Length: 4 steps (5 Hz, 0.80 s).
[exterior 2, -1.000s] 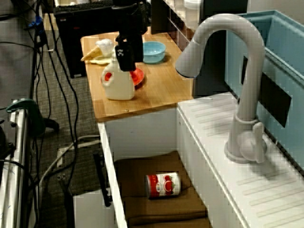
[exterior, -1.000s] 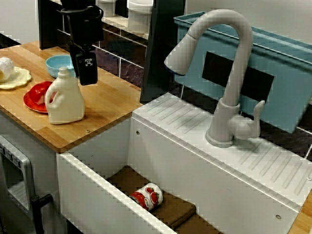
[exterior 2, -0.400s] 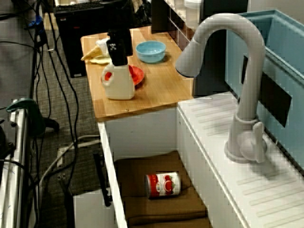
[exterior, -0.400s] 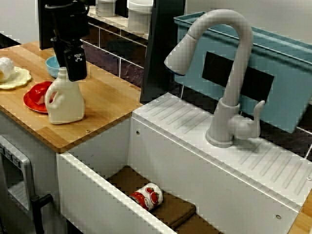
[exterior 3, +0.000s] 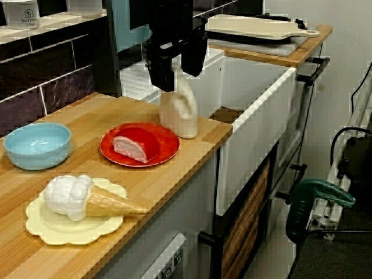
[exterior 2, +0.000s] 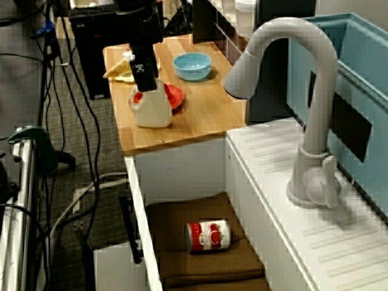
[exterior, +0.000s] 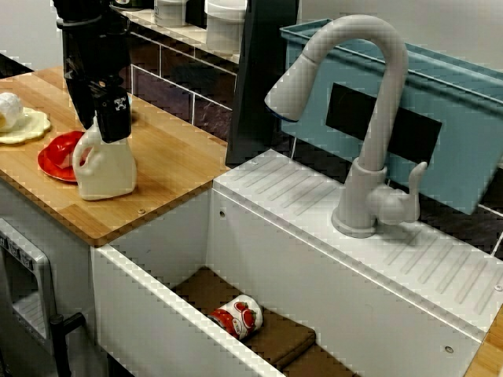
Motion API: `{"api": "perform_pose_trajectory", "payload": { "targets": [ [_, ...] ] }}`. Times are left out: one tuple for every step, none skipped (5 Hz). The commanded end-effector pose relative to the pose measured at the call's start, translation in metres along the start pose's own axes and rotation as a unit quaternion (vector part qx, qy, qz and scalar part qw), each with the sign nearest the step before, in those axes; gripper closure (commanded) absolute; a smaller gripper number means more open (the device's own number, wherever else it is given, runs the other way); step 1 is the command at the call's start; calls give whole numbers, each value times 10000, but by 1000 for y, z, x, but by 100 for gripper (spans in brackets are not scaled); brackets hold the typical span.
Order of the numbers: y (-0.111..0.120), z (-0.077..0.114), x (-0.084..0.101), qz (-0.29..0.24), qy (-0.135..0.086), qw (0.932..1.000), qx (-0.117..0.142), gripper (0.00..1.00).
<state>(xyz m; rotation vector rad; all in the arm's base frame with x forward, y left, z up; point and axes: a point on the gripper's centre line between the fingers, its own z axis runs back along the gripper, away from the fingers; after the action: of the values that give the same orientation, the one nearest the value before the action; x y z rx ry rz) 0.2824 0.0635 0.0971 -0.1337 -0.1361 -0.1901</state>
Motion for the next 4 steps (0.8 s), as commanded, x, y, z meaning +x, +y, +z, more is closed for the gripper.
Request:
{"api": "perform_pose_trajectory", "payload": {
  "targets": [
    [-2, 0, -3, -74, -239, 9996, 128, 100],
    [2, -5, -12, 71, -348, 9991, 218, 100],
    [5, -9, -15, 182, -357, 9990, 174, 100],
    [6, 4, -6, 210, -320, 9992, -66, 100]
  ]
}}
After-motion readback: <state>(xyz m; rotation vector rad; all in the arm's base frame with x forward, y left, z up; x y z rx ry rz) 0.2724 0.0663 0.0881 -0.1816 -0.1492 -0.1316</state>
